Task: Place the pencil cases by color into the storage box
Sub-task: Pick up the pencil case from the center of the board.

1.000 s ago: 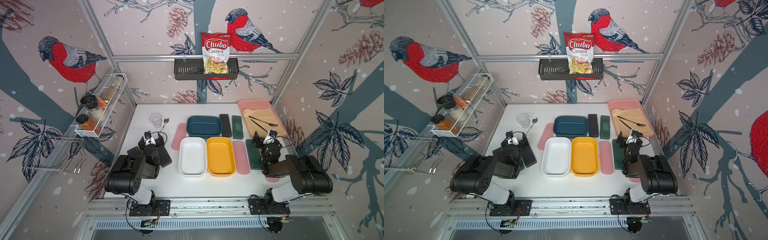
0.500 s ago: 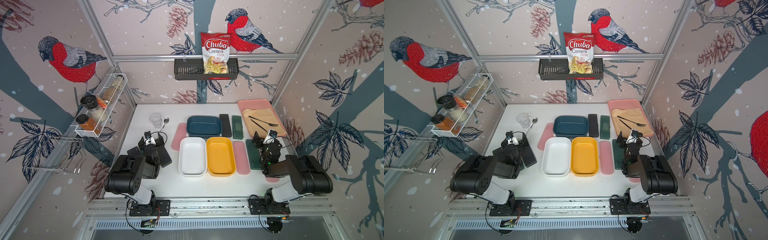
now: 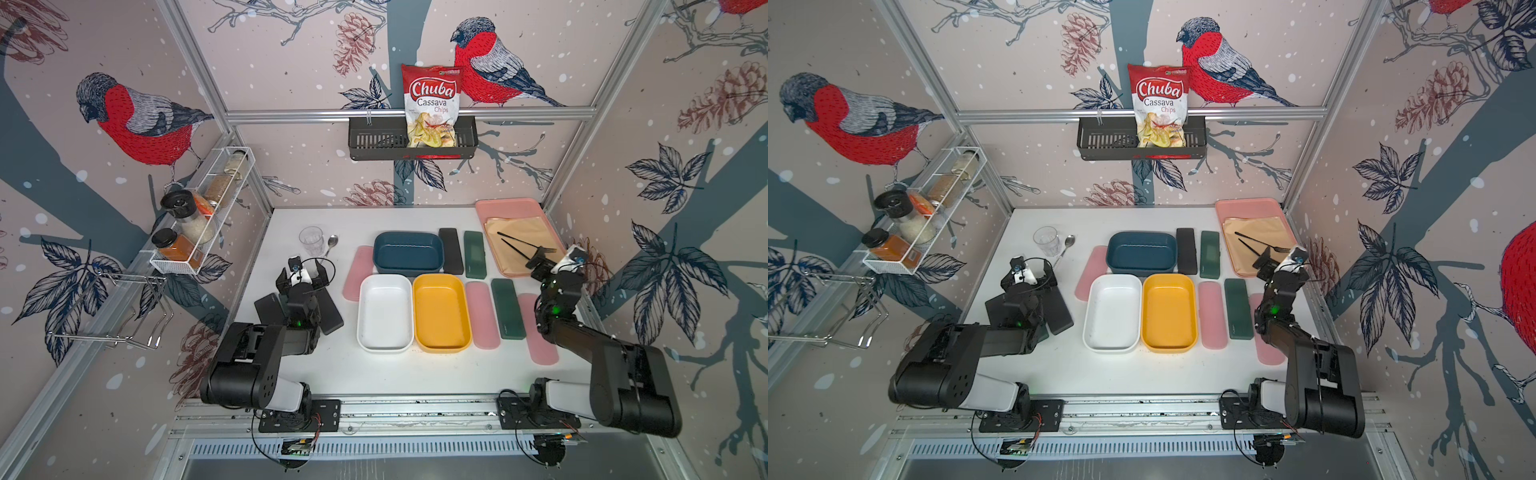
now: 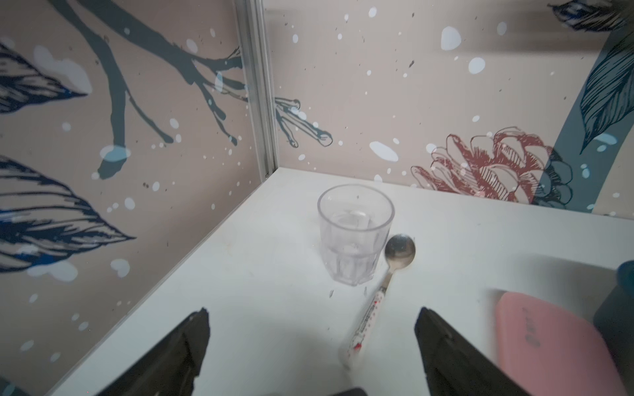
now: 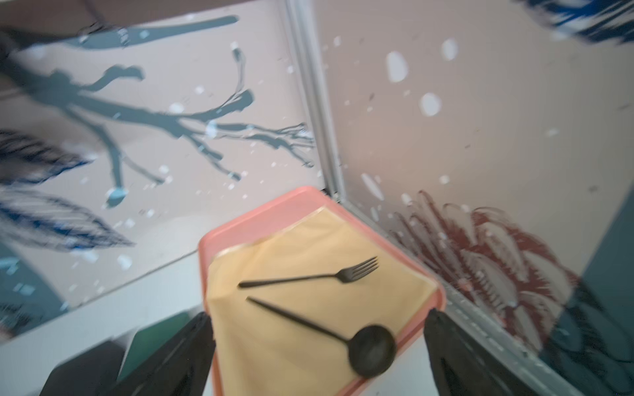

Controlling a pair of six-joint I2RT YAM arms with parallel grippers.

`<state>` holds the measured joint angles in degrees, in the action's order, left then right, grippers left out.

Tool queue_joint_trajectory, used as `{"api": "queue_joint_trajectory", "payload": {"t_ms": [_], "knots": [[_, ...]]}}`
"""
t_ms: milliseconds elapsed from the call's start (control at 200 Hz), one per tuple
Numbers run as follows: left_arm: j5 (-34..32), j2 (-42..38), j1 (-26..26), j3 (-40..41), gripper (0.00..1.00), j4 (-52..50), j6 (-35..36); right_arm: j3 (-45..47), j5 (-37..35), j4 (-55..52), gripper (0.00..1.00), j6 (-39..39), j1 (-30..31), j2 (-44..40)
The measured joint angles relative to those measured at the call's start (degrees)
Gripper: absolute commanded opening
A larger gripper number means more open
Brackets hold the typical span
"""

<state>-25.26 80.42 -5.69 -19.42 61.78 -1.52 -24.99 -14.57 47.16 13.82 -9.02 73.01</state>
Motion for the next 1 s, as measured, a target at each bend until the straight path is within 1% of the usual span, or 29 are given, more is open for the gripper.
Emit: {"api": "queue_joint_trajectory", "payload": {"t_ms": [100, 200, 285, 450, 555, 660, 780, 890, 996], "knots": [[-3.45, -3.32, -0.11, -7.61, 0.97, -11.39, -1.31, -8.33, -1.88, -14.97, 1.00, 1.51, -2.99, -0.55], [-4.85, -5.11, -0.11, -13.55, 0.97, -24.04, -2.64, -15.45, -3.37, -28.46, 1.00, 1.42, -3.58, 0.61], [-5.55, -7.28, -0.11, -17.07, 0.97, -33.90, -4.61, -22.40, -3.85, -41.13, 1.00, 0.87, -4.15, 3.45], [-6.01, -11.96, -0.11, -20.00, 0.97, -45.68, -7.54, -37.22, -2.08, -64.94, 1.00, -2.69, -6.19, 11.96], [-5.97, -13.16, -0.11, -22.88, 0.97, -51.30, -8.85, -42.71, 0.46, -75.89, 1.00, -5.53, -6.75, 15.58], [-5.75, -12.85, -0.11, -26.67, 0.97, -56.19, -9.77, -44.35, 4.39, -82.01, 1.00, -8.00, -6.69, 16.59], [-5.68, -11.58, -0.11, -30.01, 0.97, -59.84, -10.67, -44.96, 7.98, -84.89, 1.00, -10.45, -4.72, 18.49], [-4.85, -10.58, -0.11, -31.91, 0.97, -62.47, -12.02, -45.22, 10.91, -85.83, 1.00, -12.63, 1.18, 21.33], [-4.61, -9.70, -0.11, -33.29, 0.97, -64.22, -13.27, -45.16, 11.02, -86.16, 1.00, -14.40, 6.99, 24.39]]}}
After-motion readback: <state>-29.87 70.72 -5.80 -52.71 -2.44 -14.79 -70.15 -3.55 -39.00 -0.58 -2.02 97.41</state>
